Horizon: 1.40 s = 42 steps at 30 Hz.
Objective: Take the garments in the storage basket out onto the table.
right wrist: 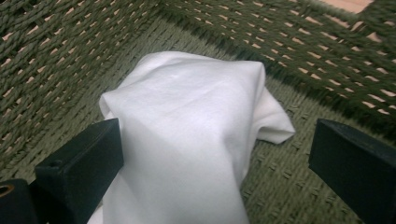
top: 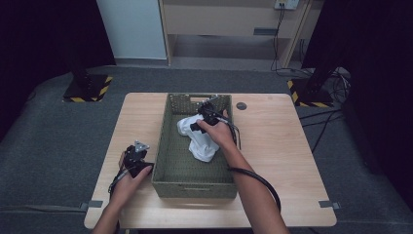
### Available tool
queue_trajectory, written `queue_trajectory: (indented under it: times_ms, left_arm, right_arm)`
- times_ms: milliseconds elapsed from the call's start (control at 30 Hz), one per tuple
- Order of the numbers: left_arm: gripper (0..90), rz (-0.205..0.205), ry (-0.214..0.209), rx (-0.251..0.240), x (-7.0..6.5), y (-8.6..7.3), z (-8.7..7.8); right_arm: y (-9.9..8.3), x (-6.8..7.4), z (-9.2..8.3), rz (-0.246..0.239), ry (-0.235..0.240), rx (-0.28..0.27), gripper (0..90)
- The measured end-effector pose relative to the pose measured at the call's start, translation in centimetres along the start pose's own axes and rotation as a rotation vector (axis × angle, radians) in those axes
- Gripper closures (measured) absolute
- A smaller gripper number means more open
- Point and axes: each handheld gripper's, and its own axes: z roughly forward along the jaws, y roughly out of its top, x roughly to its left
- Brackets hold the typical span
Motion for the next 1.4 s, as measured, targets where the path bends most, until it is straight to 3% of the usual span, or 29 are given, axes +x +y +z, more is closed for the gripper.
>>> queue_trajectory:
  times_ms: [433, 1400]
  left_arm:
    - [0.0, 0.000, 0.000, 0.000, 0.0, 0.0, 0.0]
    - [0.0, 0.001, 0.000, 0.001, 0.0, 0.0, 0.0]
  right_arm:
    - [-0.8, 1.3, 2.2, -0.032, 0.016, 0.053, 3.1]
    - [-1.6, 1.3, 4.7, 0.026, 0.034, 0.086, 3.1]
